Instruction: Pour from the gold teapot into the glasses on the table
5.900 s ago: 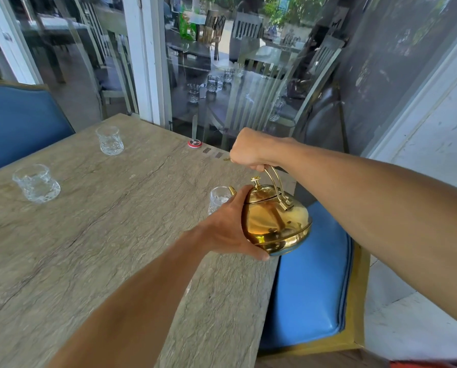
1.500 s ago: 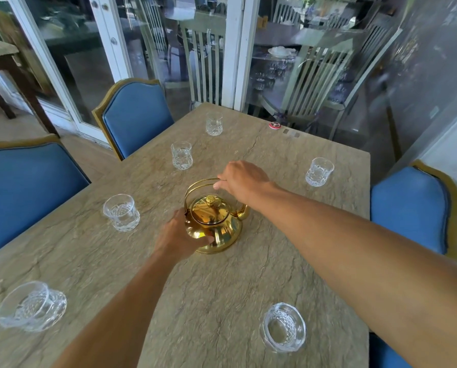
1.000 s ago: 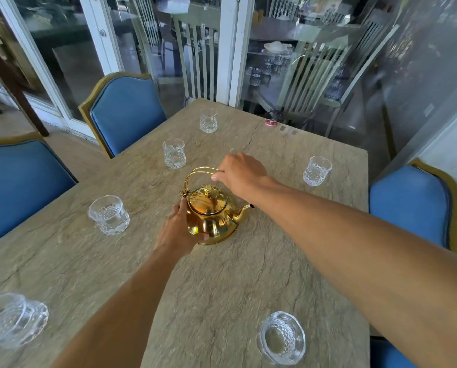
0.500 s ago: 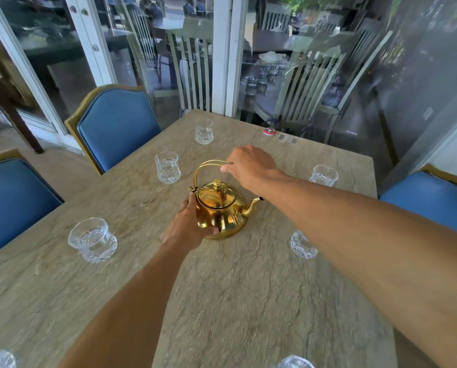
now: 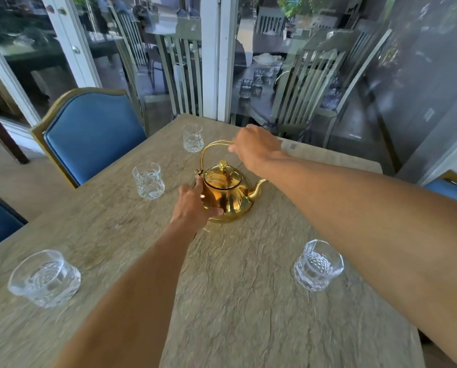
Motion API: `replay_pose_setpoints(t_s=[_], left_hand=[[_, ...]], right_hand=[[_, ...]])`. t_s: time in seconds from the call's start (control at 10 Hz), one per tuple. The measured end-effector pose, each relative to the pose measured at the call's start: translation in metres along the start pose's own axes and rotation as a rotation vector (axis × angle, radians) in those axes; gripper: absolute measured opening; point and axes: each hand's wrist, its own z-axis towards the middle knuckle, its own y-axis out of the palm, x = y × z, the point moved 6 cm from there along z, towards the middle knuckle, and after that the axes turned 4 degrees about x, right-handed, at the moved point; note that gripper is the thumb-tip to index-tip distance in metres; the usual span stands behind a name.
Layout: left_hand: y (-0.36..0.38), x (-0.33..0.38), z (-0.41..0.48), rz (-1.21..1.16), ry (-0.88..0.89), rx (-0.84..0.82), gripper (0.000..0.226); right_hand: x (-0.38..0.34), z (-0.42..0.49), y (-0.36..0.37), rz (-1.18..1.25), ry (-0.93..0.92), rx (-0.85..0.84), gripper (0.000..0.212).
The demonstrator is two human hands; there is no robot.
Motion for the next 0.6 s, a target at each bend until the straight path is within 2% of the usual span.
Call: replay_pose_setpoints(t_s=[0.3,0.4,0.5,0.6], left_hand=[[0.014,0.013,0.025,0.032,-0.009,0.062,0.112],[0.012,0.015,0.024,0.023,0.01,0.076,0.097],[0.001,0.02,0.013,0.043,0.005,0.056,0.094],[-0.021,0.031,0.003,0.062,0.002,0.083,0.088]], right_hand=[[0.025,0.019,0.017,-0.13,-0.036,0.006,0.029],[0.025,0.019,0.016,-0.159,-0.044,-0.009,0.033],[0.021,0.012,0.011,-0.157,-0.023,-0.055,0.044],[0.016,0.002,0.003,-0.148,-0.01,-0.048,0.063]])
